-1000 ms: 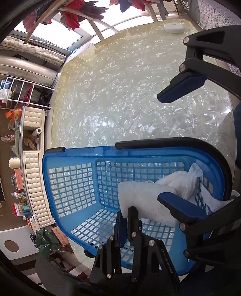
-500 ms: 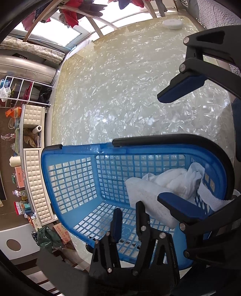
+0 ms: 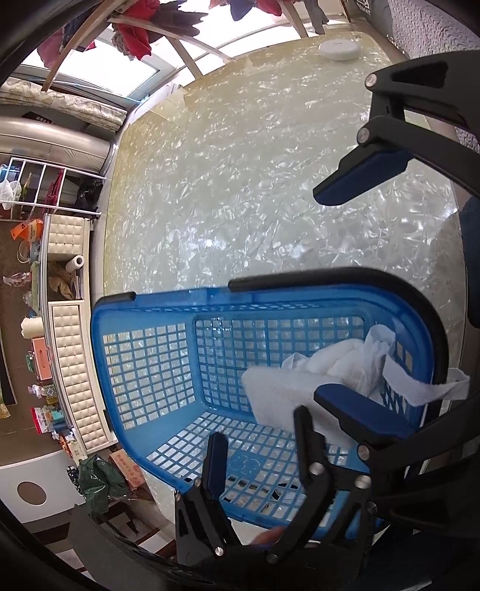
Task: Organize soft objects
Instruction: 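Withdraw the left tool up out of the basket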
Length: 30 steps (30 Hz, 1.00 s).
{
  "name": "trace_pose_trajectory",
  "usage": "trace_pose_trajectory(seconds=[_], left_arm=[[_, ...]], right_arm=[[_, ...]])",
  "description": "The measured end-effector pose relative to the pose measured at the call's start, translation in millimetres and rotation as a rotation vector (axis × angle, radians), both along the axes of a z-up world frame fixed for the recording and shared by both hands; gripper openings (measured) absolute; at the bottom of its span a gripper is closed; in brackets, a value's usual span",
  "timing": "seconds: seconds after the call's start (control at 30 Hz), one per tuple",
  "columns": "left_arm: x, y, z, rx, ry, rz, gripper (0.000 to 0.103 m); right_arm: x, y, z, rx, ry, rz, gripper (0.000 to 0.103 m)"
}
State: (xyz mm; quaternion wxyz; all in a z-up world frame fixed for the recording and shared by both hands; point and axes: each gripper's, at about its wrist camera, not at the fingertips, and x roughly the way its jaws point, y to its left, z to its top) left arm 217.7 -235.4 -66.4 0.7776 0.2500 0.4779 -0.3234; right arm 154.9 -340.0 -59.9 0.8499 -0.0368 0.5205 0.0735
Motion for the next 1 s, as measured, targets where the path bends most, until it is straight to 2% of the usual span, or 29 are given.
trace_pose_trajectory(seconds=[0.03,0.1,0.27,0.33,0.5,0.73,1.0], left_arm=[[0,-1,0,0.0,-0.002,0.005,0.072],[2,3,5,-0.022,-0.004,0.025,0.082],[0,16,31,-0.1,0.004,0.053,0.082],[-7,21,43,-0.117,-0.019,0.055,0.082],[-26,40,68,-0.133,-0.078,0.061,0.084],[-50,88,90,-0.124,-0.109,0.112,0.084],[-68,153,90,-0.132,-0.116,0.21,0.087]], right_arm=[[0,0,1,-0.004,-0.001,-0.001,0.097],[-3,0,4,-0.01,-0.011,-0.006,0.097],[-9,-2,20,-0.015,-0.047,-0.018,0.097],[-11,1,28,-0.021,-0.063,-0.017,0.097],[-19,18,48,-0.037,-0.1,0.0,0.097],[-30,53,66,-0.067,-0.137,0.054,0.097],[-35,98,73,-0.077,-0.151,0.119,0.097]])
